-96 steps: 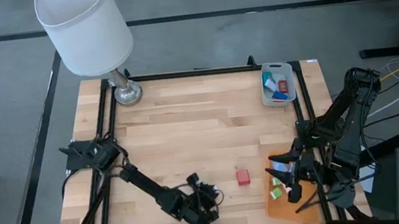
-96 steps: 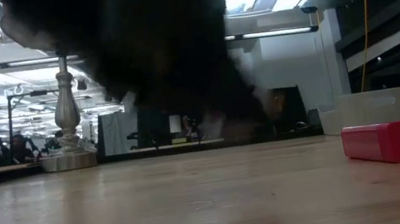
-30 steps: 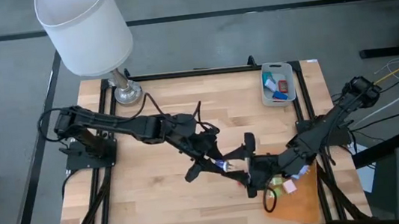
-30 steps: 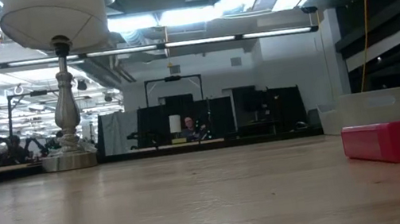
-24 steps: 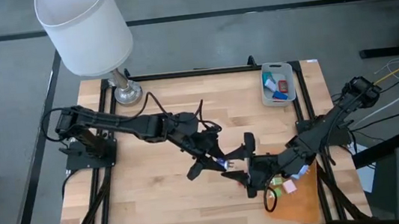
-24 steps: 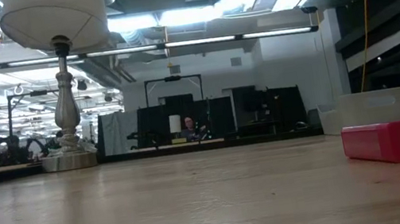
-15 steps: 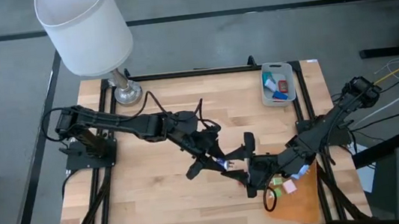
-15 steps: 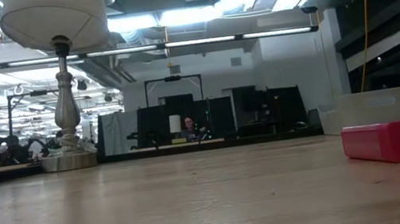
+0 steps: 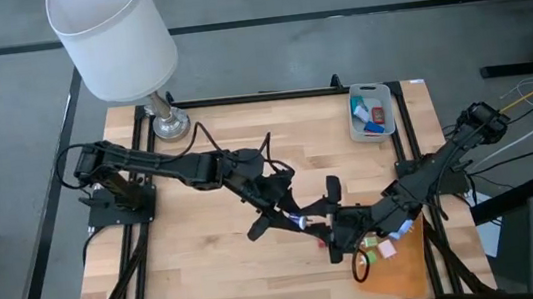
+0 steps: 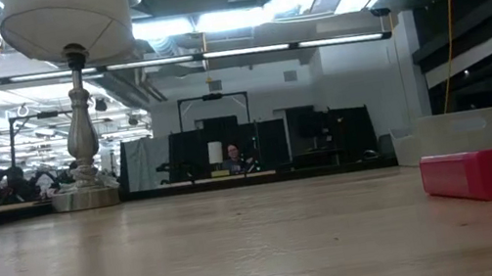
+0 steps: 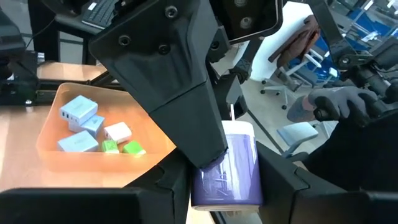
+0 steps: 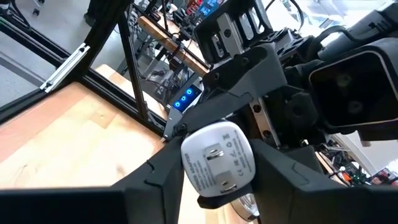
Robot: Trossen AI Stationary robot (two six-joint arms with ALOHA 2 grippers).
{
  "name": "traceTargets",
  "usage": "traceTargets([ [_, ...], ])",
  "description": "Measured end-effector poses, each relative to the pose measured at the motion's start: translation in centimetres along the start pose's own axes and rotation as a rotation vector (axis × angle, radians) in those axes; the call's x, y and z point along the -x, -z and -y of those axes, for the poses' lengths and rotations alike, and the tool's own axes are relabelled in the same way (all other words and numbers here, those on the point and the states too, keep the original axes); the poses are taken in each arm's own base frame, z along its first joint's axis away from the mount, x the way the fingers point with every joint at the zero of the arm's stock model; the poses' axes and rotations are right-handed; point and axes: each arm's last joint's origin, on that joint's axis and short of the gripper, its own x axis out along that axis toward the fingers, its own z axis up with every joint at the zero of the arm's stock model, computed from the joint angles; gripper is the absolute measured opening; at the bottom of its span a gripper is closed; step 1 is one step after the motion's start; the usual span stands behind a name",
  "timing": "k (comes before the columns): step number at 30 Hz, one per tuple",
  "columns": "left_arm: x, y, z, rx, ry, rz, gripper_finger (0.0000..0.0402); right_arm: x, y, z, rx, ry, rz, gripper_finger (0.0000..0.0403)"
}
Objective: Pick & Place Office items
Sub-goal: Put the violet charger adapter into the orange bin
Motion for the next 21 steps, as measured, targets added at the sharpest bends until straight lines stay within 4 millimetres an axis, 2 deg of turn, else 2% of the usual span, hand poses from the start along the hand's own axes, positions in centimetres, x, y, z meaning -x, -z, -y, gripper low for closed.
traceTargets([
  [4, 0.0, -0.2, 0.2, -0.103, 0.044, 0.015, 0.0168, 0.0, -0.1, 0.2, -0.009, 0.036, -0.013, 0.0147],
  [7, -0.3, -0.1, 0.6, -0.189, -0.041, 0.035, 0.0214, 0.1, 0.1, 0.4, -0.006, 0.117, -0.075, 0.0149],
  [10, -0.2, -0.1, 0.8, -0.253, -0.121, 0.038, 0.0239, 0.6, 0.0, 0.4, 0.015, 0.179, -0.128, 0.0150],
  [15, 0.5, -0.3, 1.3, -0.268, -0.182, 0.025, 0.0241, 1.8, 0.1, 0.6, 0.027, 0.202, -0.194, 0.0146],
  [21, 2.6, -0.5, 2.8, -0.321, -0.231, -0.041, 0.0229, 3.9, 0.6, 0.8, -0.006, 0.280, -0.294, 0.0144],
])
